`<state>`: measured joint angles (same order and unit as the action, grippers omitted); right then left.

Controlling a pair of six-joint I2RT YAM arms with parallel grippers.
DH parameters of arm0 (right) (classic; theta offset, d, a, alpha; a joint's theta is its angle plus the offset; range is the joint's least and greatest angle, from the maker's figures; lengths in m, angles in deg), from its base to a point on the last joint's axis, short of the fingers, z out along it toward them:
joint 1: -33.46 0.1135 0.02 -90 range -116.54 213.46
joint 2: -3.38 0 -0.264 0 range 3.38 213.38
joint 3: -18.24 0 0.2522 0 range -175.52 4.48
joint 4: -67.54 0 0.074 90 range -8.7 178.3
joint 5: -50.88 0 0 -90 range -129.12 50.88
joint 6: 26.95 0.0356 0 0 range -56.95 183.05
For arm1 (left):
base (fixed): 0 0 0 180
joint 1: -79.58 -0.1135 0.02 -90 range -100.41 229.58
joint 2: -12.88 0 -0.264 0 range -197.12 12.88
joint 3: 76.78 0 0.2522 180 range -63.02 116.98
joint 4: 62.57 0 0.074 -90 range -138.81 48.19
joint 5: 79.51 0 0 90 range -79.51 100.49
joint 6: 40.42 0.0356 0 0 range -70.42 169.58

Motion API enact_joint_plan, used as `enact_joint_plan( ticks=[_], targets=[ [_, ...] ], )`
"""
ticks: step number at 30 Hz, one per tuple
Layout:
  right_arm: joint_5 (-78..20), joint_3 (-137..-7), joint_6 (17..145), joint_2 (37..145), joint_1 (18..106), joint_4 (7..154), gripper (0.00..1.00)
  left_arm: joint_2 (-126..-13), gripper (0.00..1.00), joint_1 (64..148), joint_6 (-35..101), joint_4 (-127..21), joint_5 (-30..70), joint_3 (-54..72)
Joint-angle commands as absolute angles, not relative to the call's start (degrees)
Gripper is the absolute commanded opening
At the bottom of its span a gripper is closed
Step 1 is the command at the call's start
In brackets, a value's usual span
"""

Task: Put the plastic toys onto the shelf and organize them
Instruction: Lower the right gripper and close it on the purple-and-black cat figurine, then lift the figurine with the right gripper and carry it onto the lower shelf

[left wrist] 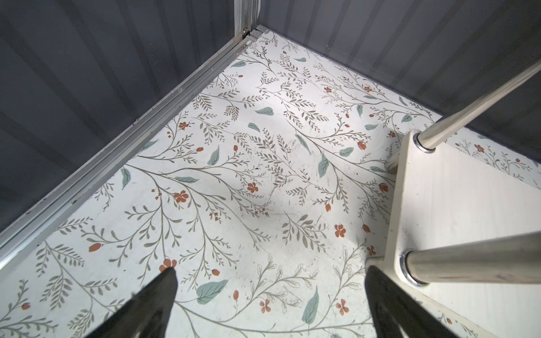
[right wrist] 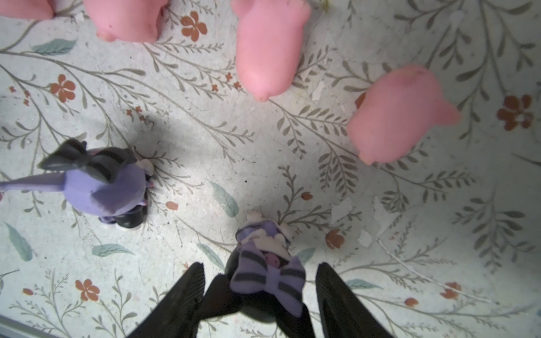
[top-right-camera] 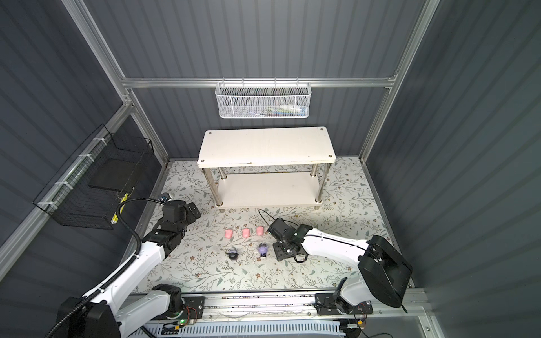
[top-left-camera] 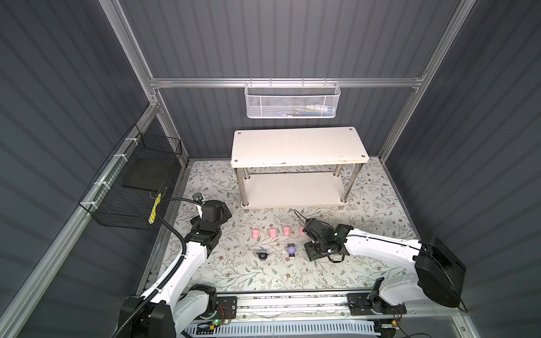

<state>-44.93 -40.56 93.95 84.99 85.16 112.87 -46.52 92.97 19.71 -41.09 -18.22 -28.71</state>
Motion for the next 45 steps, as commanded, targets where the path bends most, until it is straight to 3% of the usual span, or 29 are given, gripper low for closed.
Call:
enact_joint_plan(
  ticks=[1,15,29,36,45],
  targets=[
    [-45.8,-41.8,94.2,85.8,85.5,113.3,0.60,-46.3,1.00,93.0,19.0,-41.1,-18.7,-29.1],
    [-47.5,-42.0,93.5,84.8,85.5,113.9,0.41,-46.0,1.00,93.0,18.9,-40.7,-19.0,-29.2],
    [-49.0,-49.5,90.5,79.6,84.9,126.7,0.38,-45.8,1.00,93.0,19.0,-40.6,-19.4,-29.3],
    [-48.4,-57.4,86.6,78.8,80.0,132.0,0.37,-45.8,1.00,93.0,18.9,-40.6,-19.1,-29.6],
    [-49.1,-61.8,80.5,81.8,71.1,127.9,0.37,-45.6,1.00,93.0,19.2,-40.4,-18.9,-29.8]
  ],
)
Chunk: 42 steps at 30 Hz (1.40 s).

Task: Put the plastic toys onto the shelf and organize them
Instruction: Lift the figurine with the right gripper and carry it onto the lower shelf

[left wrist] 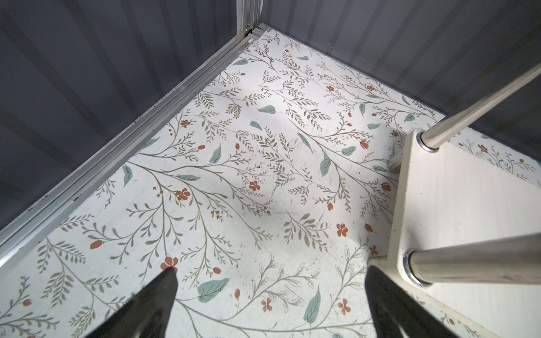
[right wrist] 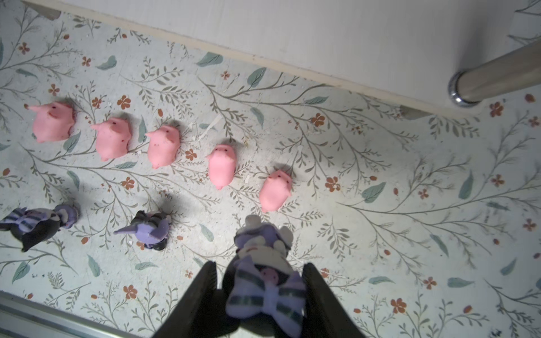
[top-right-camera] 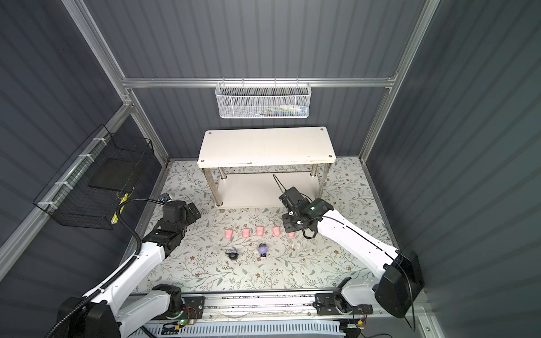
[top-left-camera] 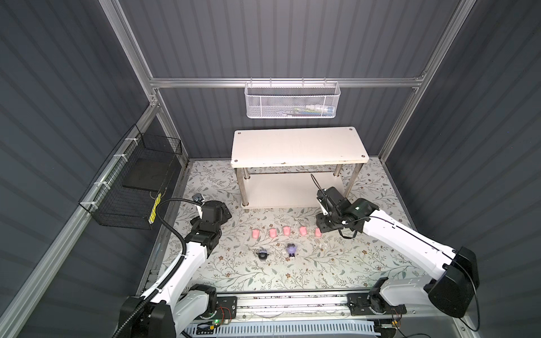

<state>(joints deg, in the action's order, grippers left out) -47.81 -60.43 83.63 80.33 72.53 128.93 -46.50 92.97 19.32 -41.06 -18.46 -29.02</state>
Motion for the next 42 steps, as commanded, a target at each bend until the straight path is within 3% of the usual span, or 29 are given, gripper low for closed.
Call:
enact_joint_plan(
  ticks=[1,26,42],
  targets=[
    [-49.8,-61.9,79.9,82.4,70.5,127.4,0.37,-45.7,1.00,93.0,19.2,-40.3,-18.9,-29.9],
    [-56.6,-65.9,71.0,95.2,62.0,111.1,0.37,-45.5,1.00,93.0,19.5,-39.6,-19.1,-29.8],
    [-55.2,-67.8,70.1,100.7,59.7,107.4,0.37,-45.5,1.00,93.0,19.6,-39.3,-19.6,-30.0]
  ],
)
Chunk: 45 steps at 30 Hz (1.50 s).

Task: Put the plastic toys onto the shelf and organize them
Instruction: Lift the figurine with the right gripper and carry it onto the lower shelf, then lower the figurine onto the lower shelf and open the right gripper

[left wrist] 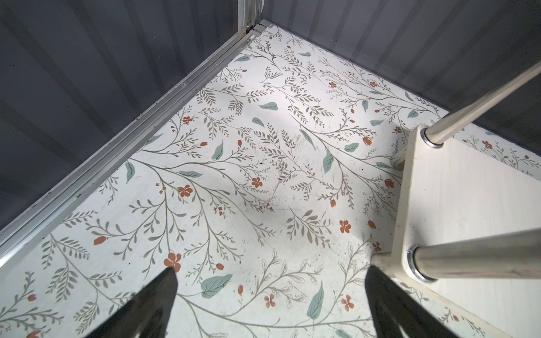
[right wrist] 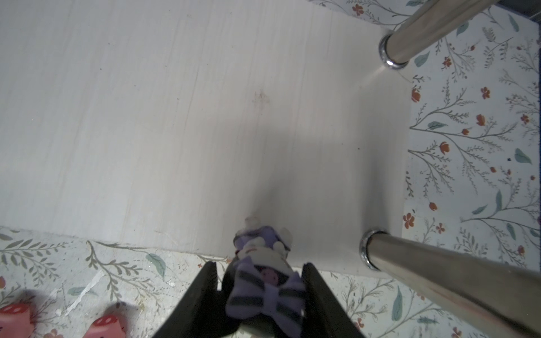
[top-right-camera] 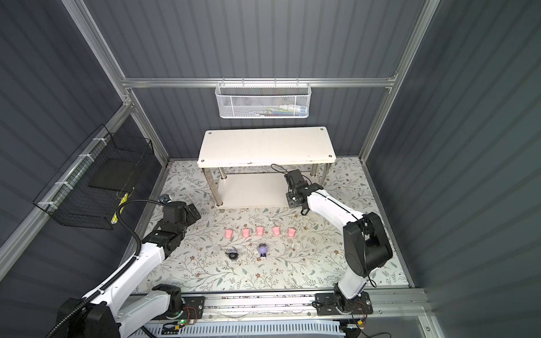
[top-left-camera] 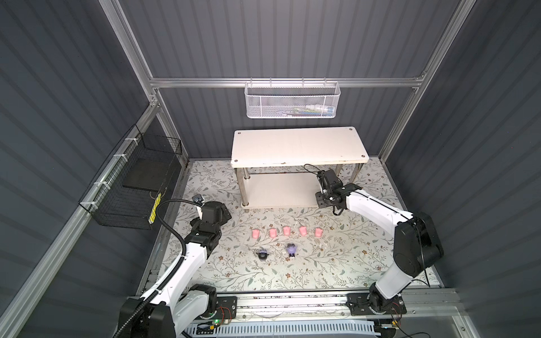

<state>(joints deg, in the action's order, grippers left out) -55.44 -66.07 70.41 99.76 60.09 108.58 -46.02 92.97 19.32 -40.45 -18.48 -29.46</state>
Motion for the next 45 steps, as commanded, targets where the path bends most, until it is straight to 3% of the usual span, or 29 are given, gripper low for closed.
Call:
enact_joint_plan(
  ticks=[1,31,45],
  targets=[
    [-55.1,-67.9,70.0,101.0,59.6,107.2,0.37,-45.6,1.00,93.0,19.6,-39.3,-19.6,-30.0],
    [-52.8,-71.8,68.8,105.5,57.9,109.7,0.39,-46.0,1.00,93.0,19.3,-40.0,-19.8,-30.9],
    [-52.5,-71.7,68.9,106.3,57.5,109.2,0.47,-45.9,1.00,93.0,19.0,-40.0,-19.7,-31.0]
  ],
)
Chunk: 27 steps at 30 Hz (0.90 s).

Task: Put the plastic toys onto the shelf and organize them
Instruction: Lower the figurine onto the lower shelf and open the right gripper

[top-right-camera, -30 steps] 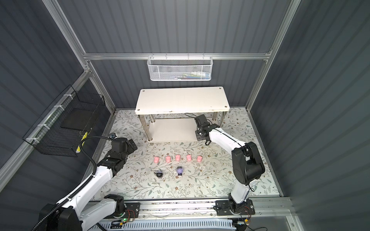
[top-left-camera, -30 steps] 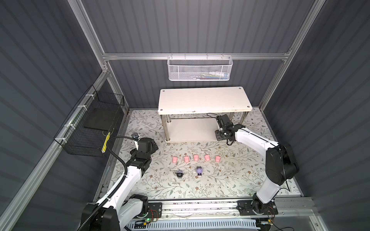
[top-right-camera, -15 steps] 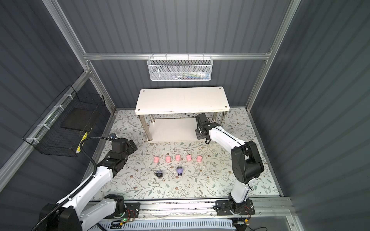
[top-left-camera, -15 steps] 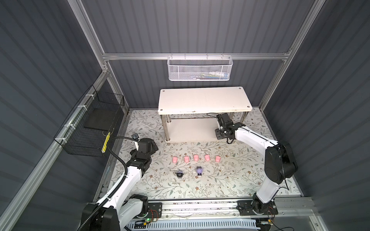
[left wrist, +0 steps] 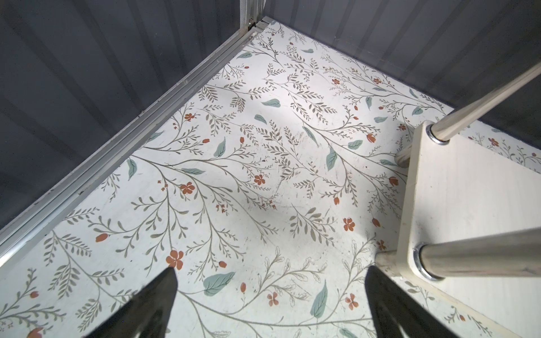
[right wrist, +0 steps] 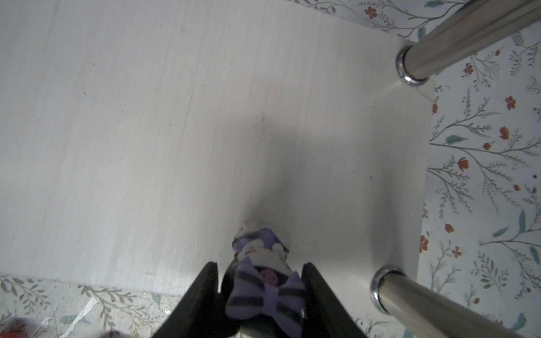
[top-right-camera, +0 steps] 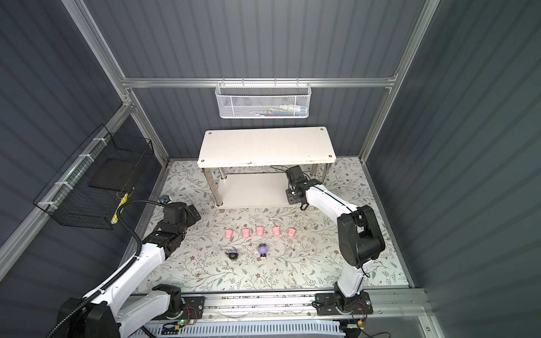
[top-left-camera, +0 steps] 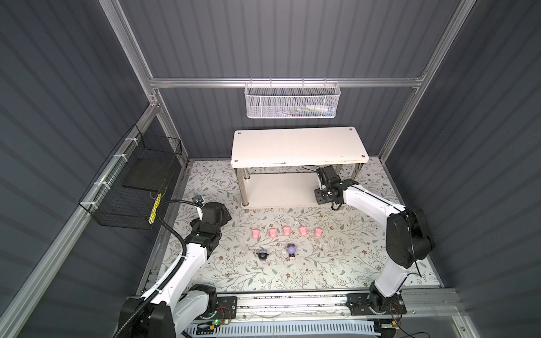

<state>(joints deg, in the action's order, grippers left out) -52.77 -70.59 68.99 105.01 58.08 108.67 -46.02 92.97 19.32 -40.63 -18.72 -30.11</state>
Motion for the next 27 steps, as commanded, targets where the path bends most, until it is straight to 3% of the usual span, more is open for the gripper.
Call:
enact_joint_plan(
  ticks=[1,27],
  targets=[
    [-52.5,-71.9,68.8,106.5,57.5,109.2,0.47,-45.9,1.00,93.0,19.0,-40.0,-19.7,-31.0],
    [-52.3,-72.8,69.2,105.1,57.0,109.1,0.64,-45.6,1.00,93.0,18.6,-40.1,-19.9,-31.7]
  ],
)
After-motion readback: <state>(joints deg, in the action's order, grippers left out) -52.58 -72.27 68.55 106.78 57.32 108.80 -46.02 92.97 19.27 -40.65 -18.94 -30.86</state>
